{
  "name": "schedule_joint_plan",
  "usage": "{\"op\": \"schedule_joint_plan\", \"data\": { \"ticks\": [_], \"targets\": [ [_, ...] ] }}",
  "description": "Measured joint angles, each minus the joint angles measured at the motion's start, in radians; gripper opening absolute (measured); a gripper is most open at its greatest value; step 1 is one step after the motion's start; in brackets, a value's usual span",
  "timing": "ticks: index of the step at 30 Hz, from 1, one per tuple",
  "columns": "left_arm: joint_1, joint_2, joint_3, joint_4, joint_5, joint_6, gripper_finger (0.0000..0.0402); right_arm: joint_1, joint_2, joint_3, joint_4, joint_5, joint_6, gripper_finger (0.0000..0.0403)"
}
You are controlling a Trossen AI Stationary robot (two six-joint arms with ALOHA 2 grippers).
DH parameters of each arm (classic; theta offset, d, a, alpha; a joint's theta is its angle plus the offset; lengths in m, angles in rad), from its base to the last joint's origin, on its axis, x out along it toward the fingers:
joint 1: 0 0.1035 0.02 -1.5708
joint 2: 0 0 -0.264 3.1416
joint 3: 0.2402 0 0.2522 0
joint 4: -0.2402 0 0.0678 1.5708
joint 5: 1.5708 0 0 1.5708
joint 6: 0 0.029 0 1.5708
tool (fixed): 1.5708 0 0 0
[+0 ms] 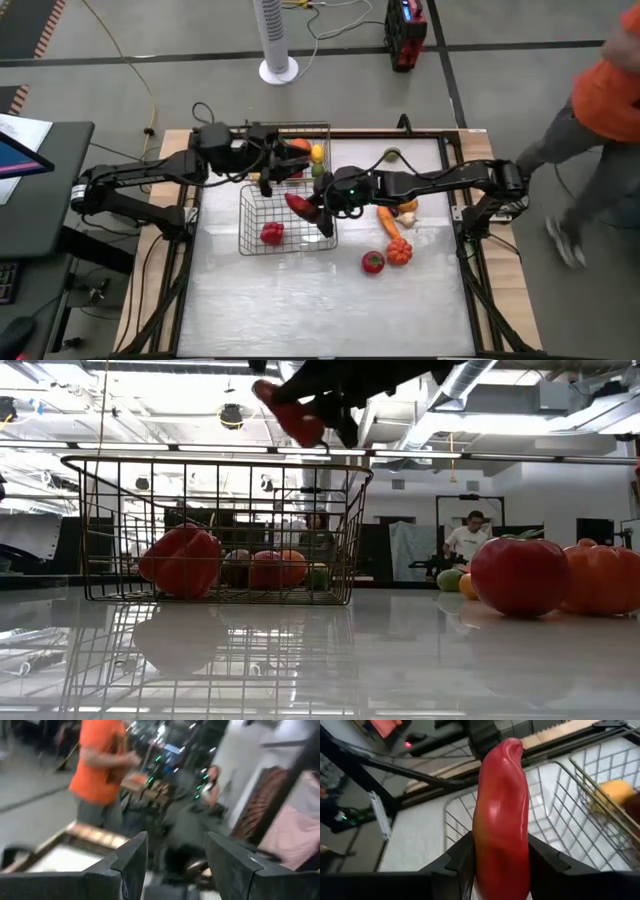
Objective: Sort produce into baskets
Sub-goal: Put the red jalapeno pepper into the bottom mesh basket
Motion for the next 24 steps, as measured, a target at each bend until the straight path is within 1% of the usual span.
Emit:
{"op": "schedule_joint_plan", "data": {
  "ticks": [3, 7, 9, 12, 15, 18, 20, 22, 24],
  "targets": [
    [-0.006, -0.026, 0.002, 0.017, 0.006, 0.033, 0.0183, -0.003, -0.005, 0.001, -0.001, -0.017, 0.004, 0.0167],
    [-0.003, -0.035, 0.001, -0.104, 0.012, 0.055, 0.0183, -0.019, -0.019, 0.001, -0.015, -0.025, -0.006, 0.0168],
    [-0.004, -0.032, -0.005, -0.153, 0.035, 0.061, 0.0183, -0.033, -0.023, 0.002, -0.03, -0.026, -0.014, 0.0168],
    [-0.01, -0.041, -0.068, -0.091, 0.078, 0.023, 0.0183, -0.05, -0.022, 0.003, -0.081, -0.025, -0.034, 0.0168],
    [-0.017, -0.078, -0.17, 0.017, 0.078, -0.041, 0.0183, -0.064, -0.02, 0.003, -0.128, -0.04, -0.041, 0.0168],
    [-0.02, -0.141, -0.283, 0.143, 0.036, -0.118, 0.0183, -0.069, -0.032, 0.003, -0.153, -0.094, -0.041, 0.0168],
    [-0.02, -0.185, -0.343, 0.196, -0.011, -0.157, 0.0183, -0.069, -0.034, 0.003, -0.161, -0.102, -0.041, 0.0168],
    [-0.019, -0.228, -0.38, 0.171, -0.067, -0.193, 0.0183, -0.067, -0.032, 0.003, -0.168, -0.103, -0.042, 0.0168],
    [-0.009, -0.253, -0.385, 0.104, -0.12, -0.231, 0.0183, -0.067, -0.025, 0.003, -0.148, -0.103, -0.042, 0.0168]
  ]
}}
